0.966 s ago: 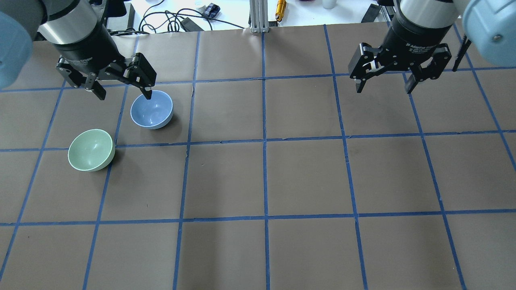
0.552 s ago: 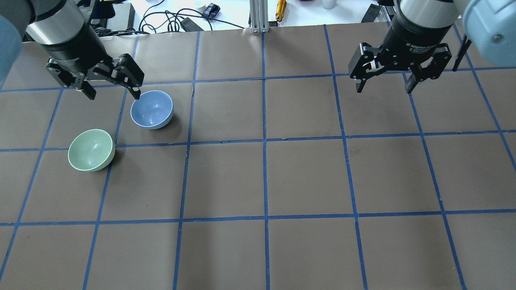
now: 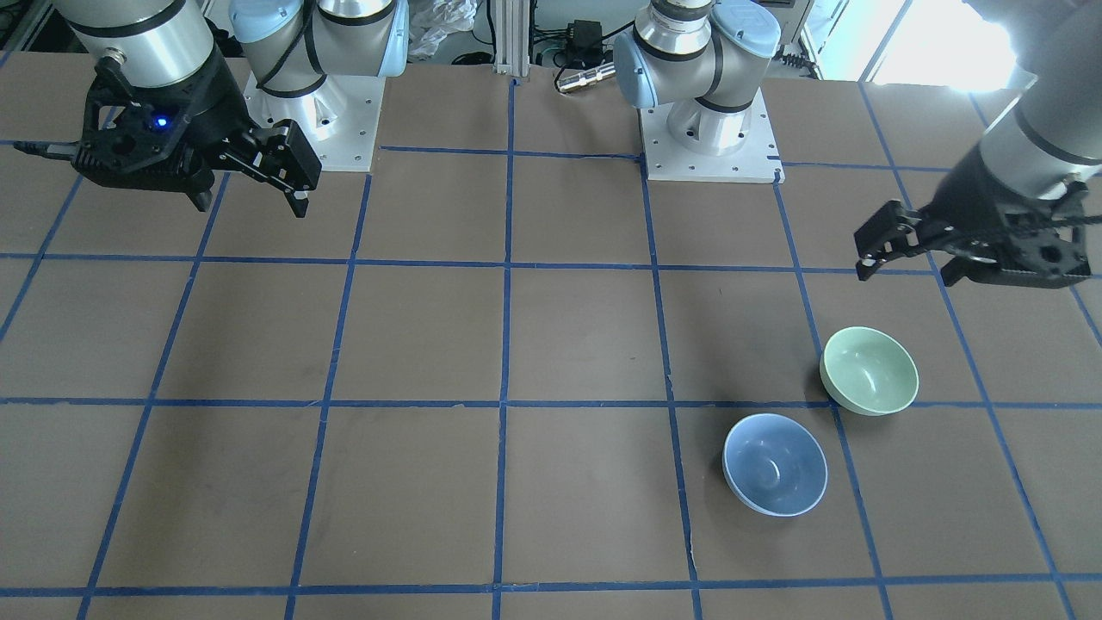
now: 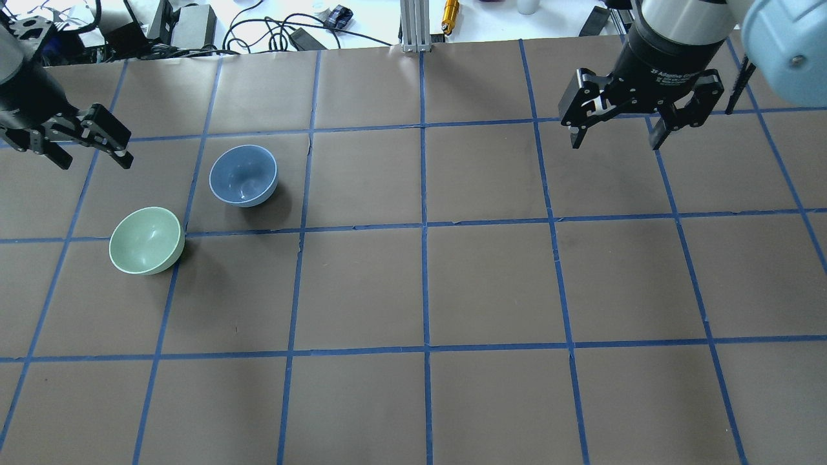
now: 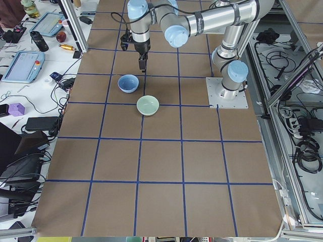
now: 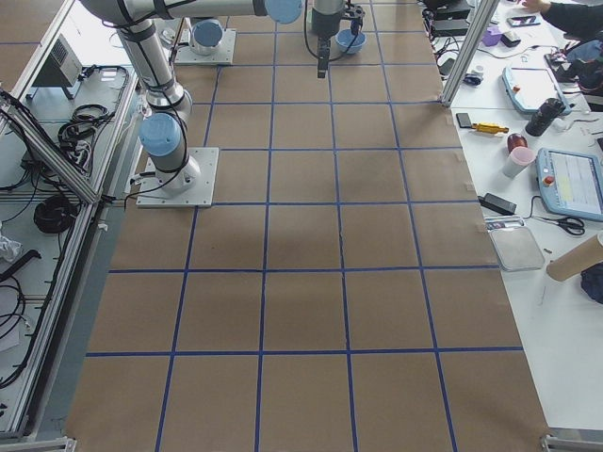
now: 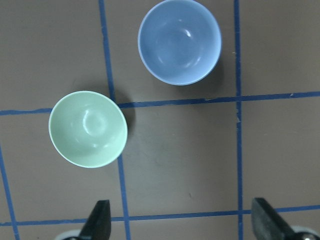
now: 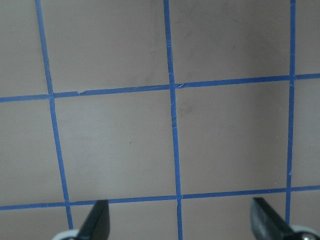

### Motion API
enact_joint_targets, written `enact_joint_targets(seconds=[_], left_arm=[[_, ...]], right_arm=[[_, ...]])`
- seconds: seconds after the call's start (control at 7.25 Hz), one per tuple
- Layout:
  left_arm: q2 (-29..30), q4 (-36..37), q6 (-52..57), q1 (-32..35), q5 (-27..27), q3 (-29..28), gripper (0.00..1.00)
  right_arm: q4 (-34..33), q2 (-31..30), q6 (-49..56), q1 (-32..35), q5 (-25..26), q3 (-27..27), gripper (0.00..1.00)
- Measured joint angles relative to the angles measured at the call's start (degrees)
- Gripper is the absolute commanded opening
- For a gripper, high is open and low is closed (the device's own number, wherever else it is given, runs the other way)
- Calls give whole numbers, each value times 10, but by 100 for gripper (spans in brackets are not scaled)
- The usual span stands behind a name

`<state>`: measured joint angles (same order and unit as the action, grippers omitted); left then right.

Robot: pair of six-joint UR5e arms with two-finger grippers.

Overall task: Stack green bowl on blue bowl
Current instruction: 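Lower the left gripper onto the pale green bowl rim and grasp it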

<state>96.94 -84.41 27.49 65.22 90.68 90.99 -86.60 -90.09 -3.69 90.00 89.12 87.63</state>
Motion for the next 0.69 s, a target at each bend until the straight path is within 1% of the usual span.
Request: enact_joint_targets(seconds=[0.28,0.41,0.69], left_arm=[[43,74,54,-60,-3,28,100],[67,106,61,-73,-4,37,100],[108,143,69,-84,-3,46,99]], right_arm=[[0,0,0,0,0,0,100],[0,0,0,0,0,0,100],[0,0,0,0,0,0,100]])
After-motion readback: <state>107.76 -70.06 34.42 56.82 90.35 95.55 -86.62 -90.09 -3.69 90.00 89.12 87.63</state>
